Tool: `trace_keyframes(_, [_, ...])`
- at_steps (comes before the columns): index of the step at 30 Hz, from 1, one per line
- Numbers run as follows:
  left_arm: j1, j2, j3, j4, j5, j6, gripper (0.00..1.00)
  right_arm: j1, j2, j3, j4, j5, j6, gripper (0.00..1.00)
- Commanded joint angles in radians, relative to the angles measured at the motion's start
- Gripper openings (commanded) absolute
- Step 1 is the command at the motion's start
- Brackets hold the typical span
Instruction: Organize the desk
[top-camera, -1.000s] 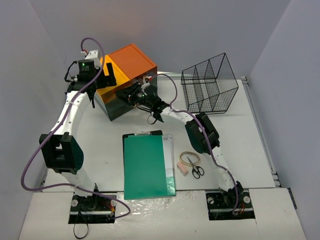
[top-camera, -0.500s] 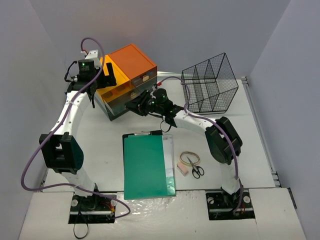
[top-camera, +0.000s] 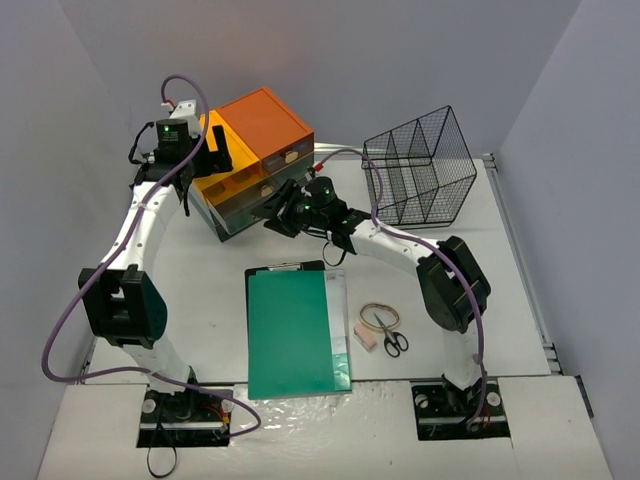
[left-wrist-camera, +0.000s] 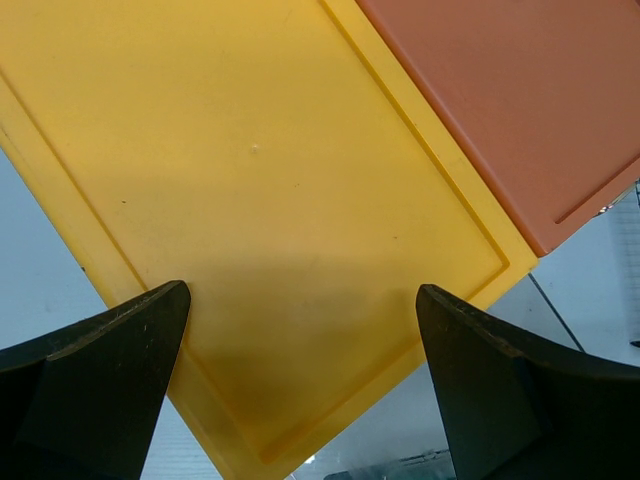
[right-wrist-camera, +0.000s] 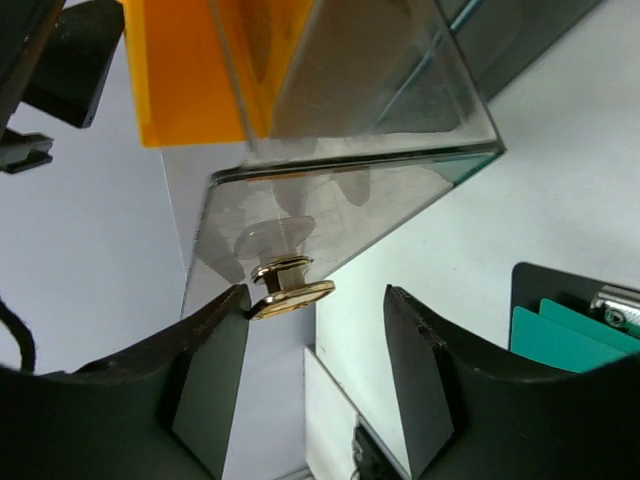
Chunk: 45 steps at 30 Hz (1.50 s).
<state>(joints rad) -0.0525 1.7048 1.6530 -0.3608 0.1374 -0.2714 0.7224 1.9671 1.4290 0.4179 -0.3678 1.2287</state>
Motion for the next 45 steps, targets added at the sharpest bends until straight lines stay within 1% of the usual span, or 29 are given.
trace_keyframes(1, [0.026,-0.014,-0.026,-0.172,-0.058,-0.024,0.97,0.015,-0.045,0.032,-0.169,0.051,-0.138,0.58])
trace_keyframes(4, [0.026,-0.013,-0.022,-0.172,-0.056,-0.023,0.97,0.017,-0.057,0.04,-0.196,0.058,-0.16,0.65])
trace_keyframes(16, [0.026,-0.008,-0.024,-0.166,-0.056,-0.026,0.97,0.025,-0.222,0.028,-0.297,0.133,-0.291,0.67])
trace_keyframes(19, [0.026,-0.006,-0.025,-0.163,-0.054,-0.026,0.97,0.022,-0.25,0.012,-0.299,0.144,-0.332,0.69])
trace_keyframes(22, [0.026,-0.006,-0.026,-0.159,-0.05,-0.029,0.97,0.025,-0.252,0.007,-0.285,0.12,-0.354,0.69])
trace_keyframes(24, [0.026,-0.007,-0.027,-0.159,-0.05,-0.029,0.97,0.027,-0.257,0.006,-0.301,0.137,-0.359,0.69])
trace_keyframes(25, [0.026,-0.007,-0.027,-0.16,-0.05,-0.029,0.97,0.025,-0.259,0.017,-0.352,0.175,-0.362,0.69])
trace_keyframes(27, [0.025,-0.008,-0.025,-0.162,-0.052,-0.029,0.97,0.02,-0.254,0.064,-0.539,0.275,-0.371,0.68])
trace_keyframes(29, [0.026,-0.01,-0.024,-0.162,-0.051,-0.029,0.97,0.02,-0.265,0.07,-0.69,0.357,-0.388,0.69])
trace_keyframes(30, [0.026,-0.014,-0.025,-0.162,-0.05,-0.029,0.97,0.02,-0.287,0.054,-0.716,0.426,-0.39,0.69])
trace_keyframes(31, [0.026,-0.017,-0.025,-0.161,-0.05,-0.029,0.97,0.02,-0.301,0.008,-0.766,0.466,-0.399,0.69])
trace_keyframes(32, [0.026,-0.017,-0.025,-0.161,-0.049,-0.031,0.97,0.02,-0.312,0.004,-0.794,0.501,-0.409,0.69])
trace_keyframes(35, [0.026,-0.02,-0.025,-0.158,-0.042,-0.036,0.97,0.02,-0.362,-0.092,-0.872,0.601,-0.441,0.69])
trace_keyframes(40, [0.025,-0.018,-0.02,-0.162,-0.039,-0.037,0.97,0.025,-0.404,-0.156,-1.025,0.696,-0.45,0.69])
trace_keyframes(45, [0.025,-0.012,-0.016,-0.158,-0.033,-0.042,0.97,0.035,-0.479,-0.226,-1.131,0.708,-0.419,0.65])
